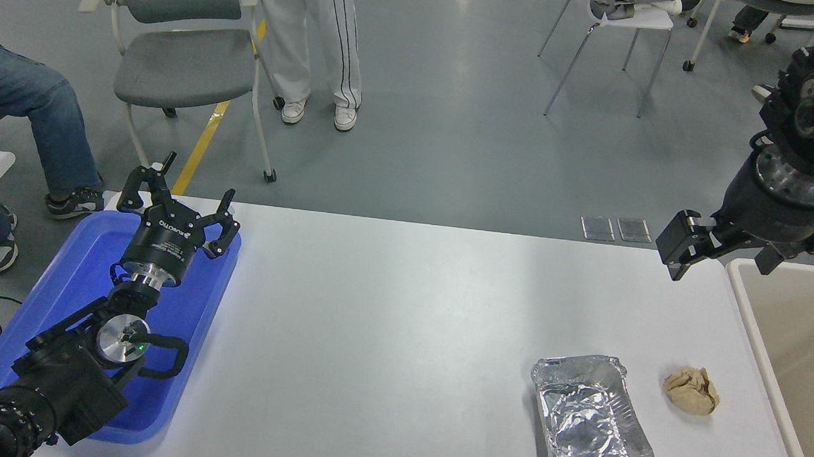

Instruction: Pick up foil plate and place in dustbin

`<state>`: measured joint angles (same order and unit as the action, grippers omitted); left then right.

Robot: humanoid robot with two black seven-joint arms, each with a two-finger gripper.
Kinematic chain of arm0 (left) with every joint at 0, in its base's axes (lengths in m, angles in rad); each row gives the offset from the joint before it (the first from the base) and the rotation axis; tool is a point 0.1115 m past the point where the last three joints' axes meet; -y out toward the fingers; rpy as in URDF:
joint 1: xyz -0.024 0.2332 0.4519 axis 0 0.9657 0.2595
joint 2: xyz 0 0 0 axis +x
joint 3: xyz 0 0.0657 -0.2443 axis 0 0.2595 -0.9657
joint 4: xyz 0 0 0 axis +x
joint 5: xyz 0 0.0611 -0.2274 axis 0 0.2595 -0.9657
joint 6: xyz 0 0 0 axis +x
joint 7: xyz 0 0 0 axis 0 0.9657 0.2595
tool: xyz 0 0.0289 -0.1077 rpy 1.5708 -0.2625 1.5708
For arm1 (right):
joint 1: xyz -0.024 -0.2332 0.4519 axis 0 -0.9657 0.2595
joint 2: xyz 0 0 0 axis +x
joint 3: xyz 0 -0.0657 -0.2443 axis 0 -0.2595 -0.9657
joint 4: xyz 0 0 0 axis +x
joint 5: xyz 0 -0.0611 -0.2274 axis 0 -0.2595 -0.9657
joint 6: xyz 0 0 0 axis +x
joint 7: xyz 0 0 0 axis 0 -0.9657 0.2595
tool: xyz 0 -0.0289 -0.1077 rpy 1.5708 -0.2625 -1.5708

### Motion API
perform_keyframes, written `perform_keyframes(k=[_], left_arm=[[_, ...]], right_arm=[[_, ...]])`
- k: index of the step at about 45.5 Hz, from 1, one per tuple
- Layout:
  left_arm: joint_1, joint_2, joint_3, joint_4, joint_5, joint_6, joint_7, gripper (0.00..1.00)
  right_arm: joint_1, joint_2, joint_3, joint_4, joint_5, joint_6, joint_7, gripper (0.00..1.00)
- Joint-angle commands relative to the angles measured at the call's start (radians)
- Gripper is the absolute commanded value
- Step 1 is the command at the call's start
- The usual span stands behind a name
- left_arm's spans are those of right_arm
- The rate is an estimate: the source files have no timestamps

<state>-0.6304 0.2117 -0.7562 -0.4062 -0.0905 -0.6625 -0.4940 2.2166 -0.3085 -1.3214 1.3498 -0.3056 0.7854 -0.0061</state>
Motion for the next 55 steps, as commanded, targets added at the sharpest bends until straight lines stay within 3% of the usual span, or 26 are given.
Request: perform_keyframes(k=[1,30,46,55], left_arm=[[0.0,0.0,0.0,0.001,0.0,0.0,0.0,1.0],[-0.002,0.0,0.002,0.0,0.0,0.0,0.0,1.0],[-0.002,0.0,0.002,0.0,0.0,-0.002,0.0,1.0],[0.0,0.0,0.002,0.0,0.0,0.0,0.0,1.0]], right_arm=[[-0.008,-0.001,0.016,-0.001,0.0,0.0,0.0,1.0],[-0.187,-0.024,0.057,-0.001,-0.007,0.0,-0.002,1.0],[-0.328,-0.032,0.198,0.0,-0.075,-0.081,-0.005,1.0],[-0.416,-0.024,0.24,0.0,-0.152,-0.233,-0.008,0.98]])
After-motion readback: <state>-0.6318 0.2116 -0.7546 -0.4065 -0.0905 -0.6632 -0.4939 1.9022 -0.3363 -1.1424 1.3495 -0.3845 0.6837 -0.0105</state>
